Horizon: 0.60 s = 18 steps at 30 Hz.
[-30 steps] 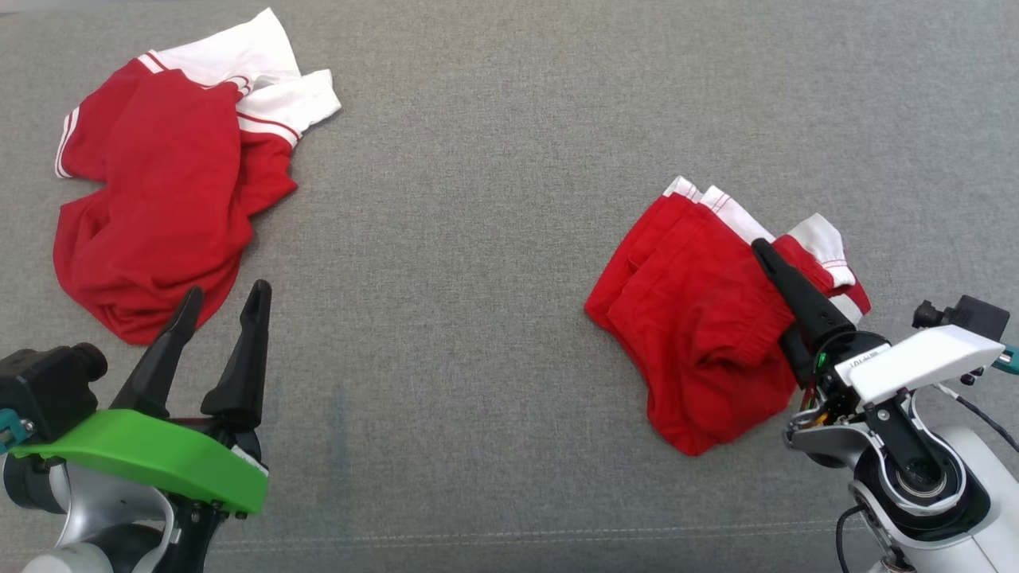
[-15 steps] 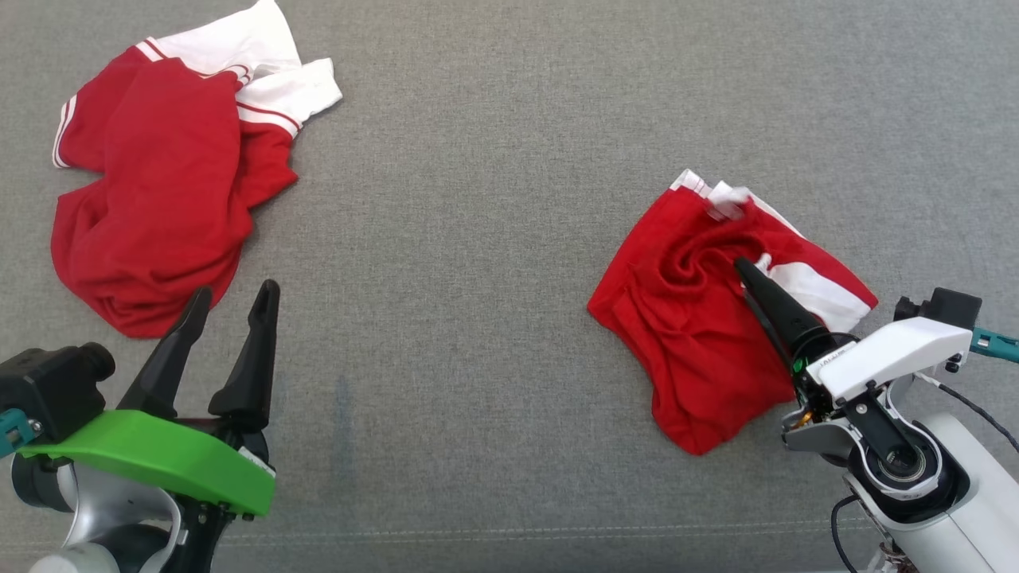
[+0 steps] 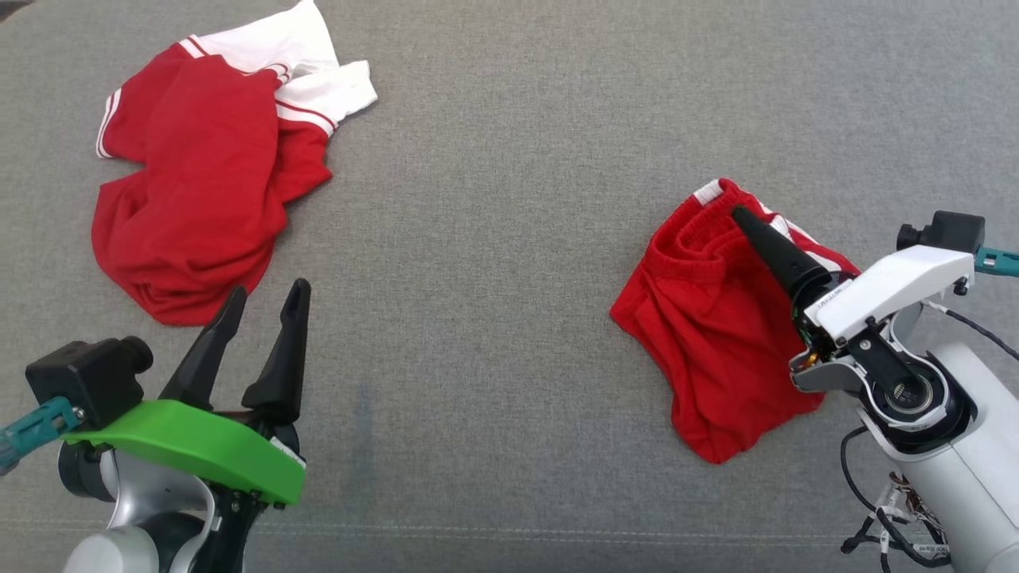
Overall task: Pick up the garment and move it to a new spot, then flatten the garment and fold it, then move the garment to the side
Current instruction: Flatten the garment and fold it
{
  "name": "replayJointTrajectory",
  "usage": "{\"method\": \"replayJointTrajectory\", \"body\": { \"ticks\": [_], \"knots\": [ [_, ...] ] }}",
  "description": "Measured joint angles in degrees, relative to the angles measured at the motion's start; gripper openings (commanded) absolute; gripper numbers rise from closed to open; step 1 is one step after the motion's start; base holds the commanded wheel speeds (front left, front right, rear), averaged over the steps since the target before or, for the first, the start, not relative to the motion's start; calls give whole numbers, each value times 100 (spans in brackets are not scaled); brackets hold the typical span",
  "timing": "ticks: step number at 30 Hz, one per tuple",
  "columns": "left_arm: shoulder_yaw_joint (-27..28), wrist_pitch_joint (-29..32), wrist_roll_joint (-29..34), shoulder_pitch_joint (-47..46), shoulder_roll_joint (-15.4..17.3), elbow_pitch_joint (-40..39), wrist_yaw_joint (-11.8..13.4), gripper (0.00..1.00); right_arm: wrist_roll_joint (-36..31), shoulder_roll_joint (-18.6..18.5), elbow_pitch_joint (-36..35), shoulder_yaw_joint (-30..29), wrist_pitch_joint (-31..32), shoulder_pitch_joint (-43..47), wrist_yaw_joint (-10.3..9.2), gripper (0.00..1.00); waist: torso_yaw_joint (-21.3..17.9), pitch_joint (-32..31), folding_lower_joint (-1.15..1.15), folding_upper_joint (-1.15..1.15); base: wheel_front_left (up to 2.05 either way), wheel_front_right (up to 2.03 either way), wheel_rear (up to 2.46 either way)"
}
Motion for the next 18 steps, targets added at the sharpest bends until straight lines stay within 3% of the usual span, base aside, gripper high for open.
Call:
{"method": "replayJointTrajectory", "body": {
  "ticks": [13, 15, 18],
  "knots": [
    [-99, -56, 4, 14, -34, 241, -45, 100, -307, 364, 168, 148, -96, -262, -1, 100, 172, -453, 0, 0, 0, 0, 0],
    [-81, -99, 31, 29, -33, 252, -45, 100, -454, 359, 4, 261, -146, -262, -1, 100, 172, -540, 0, 0, 0, 0, 0],
    [-7, -116, 46, 179, -27, 264, -45, 100, -1135, 67, -278, 522, -358, -252, 14, 100, 141, -729, 0, 0, 0, 0, 0]
  ]
}}
